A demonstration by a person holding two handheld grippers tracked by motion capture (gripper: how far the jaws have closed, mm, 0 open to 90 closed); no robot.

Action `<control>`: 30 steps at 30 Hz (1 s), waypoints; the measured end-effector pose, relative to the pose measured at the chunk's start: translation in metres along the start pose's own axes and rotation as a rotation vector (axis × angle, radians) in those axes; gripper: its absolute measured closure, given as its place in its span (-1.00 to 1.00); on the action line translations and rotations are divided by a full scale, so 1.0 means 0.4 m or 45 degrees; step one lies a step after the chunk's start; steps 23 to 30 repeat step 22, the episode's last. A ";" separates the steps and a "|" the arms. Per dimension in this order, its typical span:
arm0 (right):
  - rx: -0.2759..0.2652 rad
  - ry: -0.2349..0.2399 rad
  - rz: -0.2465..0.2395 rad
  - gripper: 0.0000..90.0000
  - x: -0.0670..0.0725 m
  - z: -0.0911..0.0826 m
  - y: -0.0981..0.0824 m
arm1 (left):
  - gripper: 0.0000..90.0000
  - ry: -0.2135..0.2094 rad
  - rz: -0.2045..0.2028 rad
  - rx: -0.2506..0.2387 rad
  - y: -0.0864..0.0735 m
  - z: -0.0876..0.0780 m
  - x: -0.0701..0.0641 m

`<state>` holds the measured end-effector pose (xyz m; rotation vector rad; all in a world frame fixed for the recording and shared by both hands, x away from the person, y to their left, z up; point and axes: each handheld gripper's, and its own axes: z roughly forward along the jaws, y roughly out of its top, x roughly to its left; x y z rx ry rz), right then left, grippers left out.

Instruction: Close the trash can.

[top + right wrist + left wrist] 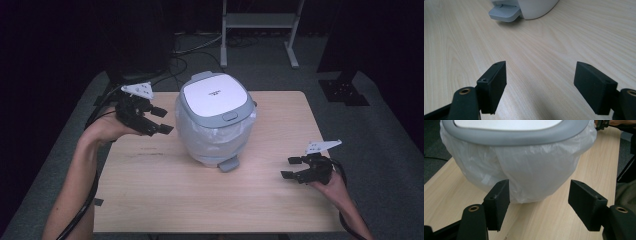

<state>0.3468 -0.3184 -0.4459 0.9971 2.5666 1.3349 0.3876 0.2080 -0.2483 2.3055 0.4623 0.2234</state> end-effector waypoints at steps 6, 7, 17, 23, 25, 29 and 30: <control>0.007 0.000 -0.003 -0.44 0.002 0.003 0.000 | -0.34 0.022 -0.026 -0.001 -0.038 0.002 -0.002; 0.008 -0.001 -0.004 -0.44 0.002 0.003 0.000 | -0.34 0.023 -0.021 0.004 -0.045 0.003 -0.002; 0.012 0.002 -0.006 -0.44 0.004 0.008 0.001 | -0.41 0.015 -0.070 -0.003 -0.112 0.024 -0.012; 0.014 0.004 -0.009 -0.44 0.005 0.011 0.002 | -0.44 0.010 -0.071 0.012 -0.129 0.029 -0.020; 0.014 0.004 -0.009 -0.44 0.005 0.011 0.002 | -0.44 0.010 -0.071 0.012 -0.129 0.029 -0.020; 0.014 0.004 -0.009 -0.44 0.005 0.011 0.002 | -0.44 0.010 -0.071 0.012 -0.129 0.029 -0.020; 0.014 0.004 -0.009 -0.44 0.005 0.011 0.002 | -0.44 0.010 -0.071 0.012 -0.129 0.029 -0.020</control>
